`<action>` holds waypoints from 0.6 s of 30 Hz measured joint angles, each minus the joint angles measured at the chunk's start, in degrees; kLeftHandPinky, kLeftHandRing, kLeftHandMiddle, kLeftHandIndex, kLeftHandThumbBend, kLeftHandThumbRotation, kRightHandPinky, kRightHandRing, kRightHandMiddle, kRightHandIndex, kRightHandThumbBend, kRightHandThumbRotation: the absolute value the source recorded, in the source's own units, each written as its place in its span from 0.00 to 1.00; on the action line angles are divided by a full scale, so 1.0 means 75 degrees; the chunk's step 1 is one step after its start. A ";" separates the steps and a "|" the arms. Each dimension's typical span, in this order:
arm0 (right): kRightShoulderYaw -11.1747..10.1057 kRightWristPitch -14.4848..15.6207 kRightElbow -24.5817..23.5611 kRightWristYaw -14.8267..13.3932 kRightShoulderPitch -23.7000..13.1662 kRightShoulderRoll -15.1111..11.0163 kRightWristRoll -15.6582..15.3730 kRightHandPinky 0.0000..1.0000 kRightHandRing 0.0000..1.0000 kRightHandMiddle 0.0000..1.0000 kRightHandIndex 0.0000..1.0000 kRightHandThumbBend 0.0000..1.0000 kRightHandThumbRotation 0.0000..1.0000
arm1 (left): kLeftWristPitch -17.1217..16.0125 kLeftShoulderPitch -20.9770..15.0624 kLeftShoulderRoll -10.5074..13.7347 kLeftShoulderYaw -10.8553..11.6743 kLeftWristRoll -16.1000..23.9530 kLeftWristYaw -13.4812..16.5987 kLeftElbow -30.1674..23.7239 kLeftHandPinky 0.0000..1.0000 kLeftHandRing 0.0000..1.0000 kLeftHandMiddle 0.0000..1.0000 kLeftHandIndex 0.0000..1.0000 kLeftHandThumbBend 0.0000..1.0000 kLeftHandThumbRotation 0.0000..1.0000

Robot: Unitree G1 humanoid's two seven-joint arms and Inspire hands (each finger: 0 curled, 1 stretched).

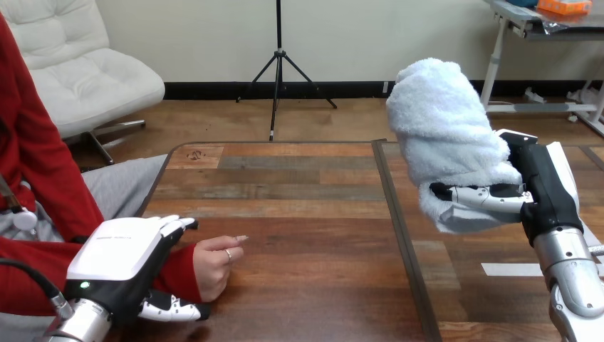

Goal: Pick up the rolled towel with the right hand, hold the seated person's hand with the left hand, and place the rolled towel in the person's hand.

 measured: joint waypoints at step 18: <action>-0.0044 0.0001 -0.0333 0.0117 0.0179 0.0000 0.0139 0.32 0.36 0.39 0.41 0.88 0.00 | 0.0302 -0.0302 0.0201 -0.0133 -0.0003 0.0068 0.0549 0.82 0.85 0.84 0.82 0.94 0.31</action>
